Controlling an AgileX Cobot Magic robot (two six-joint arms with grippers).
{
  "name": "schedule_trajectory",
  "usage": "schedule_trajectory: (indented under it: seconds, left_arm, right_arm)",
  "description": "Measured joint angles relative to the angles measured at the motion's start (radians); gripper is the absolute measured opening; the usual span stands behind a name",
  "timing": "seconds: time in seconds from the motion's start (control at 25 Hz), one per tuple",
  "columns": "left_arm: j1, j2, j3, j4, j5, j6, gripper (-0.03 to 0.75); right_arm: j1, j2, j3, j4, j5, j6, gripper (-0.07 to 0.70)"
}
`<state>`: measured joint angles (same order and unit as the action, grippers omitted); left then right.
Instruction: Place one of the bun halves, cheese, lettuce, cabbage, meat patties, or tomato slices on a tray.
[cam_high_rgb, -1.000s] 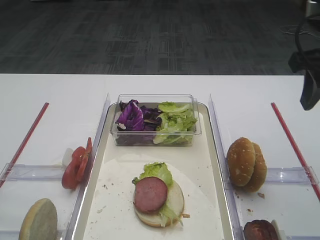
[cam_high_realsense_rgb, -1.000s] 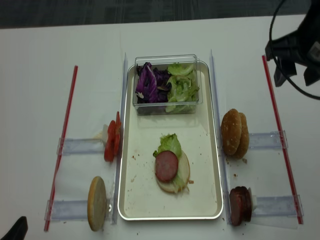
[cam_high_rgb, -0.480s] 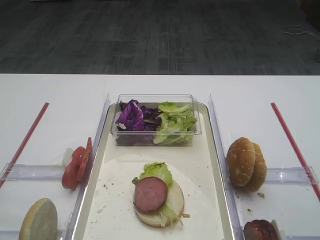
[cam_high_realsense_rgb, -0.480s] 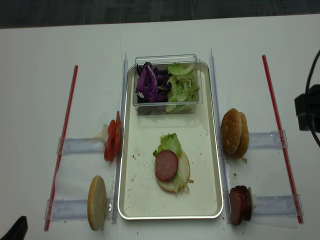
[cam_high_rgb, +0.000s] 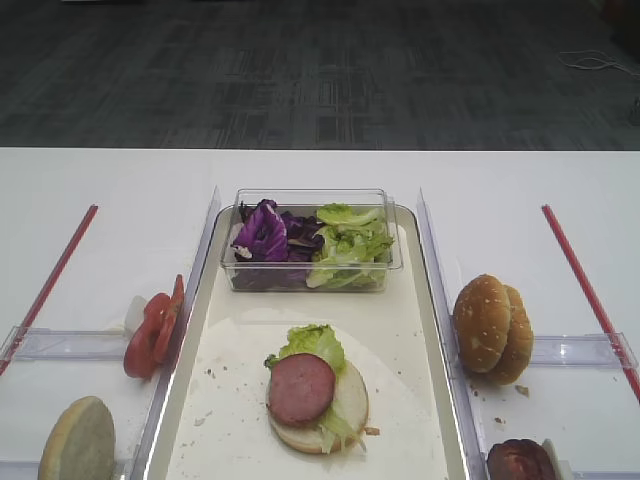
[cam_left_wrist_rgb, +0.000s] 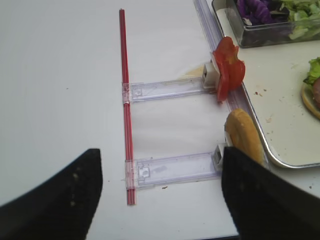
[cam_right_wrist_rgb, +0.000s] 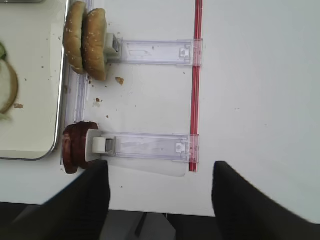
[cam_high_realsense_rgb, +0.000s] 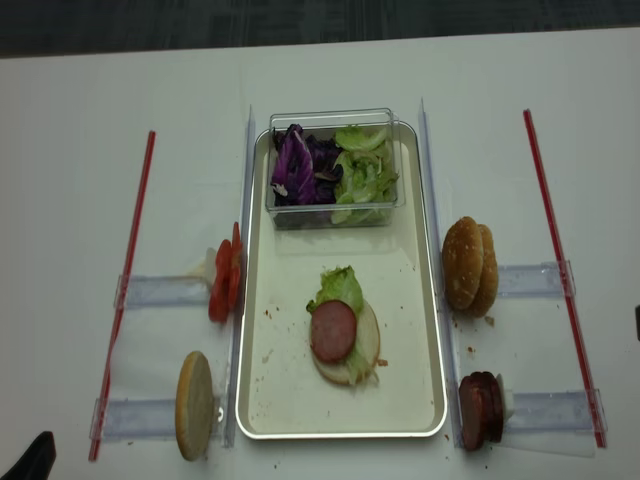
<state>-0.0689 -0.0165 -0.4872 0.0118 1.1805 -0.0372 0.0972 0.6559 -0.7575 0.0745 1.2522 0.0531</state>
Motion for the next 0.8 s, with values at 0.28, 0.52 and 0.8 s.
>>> schedule_trajectory:
  seconds: [0.28, 0.52, 0.8]
  left_arm:
    - [0.000, 0.000, 0.000, 0.000, 0.000, 0.000, 0.501]
    - [0.000, 0.000, 0.000, 0.000, 0.000, 0.000, 0.501]
    - [0.000, 0.000, 0.000, 0.000, 0.000, 0.000, 0.501]
  right_arm:
    - [0.000, -0.201, 0.087, -0.008, 0.010, -0.001, 0.429]
    - [0.000, -0.348, 0.129, -0.008, 0.016, -0.042, 0.399]
    - [0.000, -0.502, 0.132, -0.008, 0.019, -0.110, 0.390]
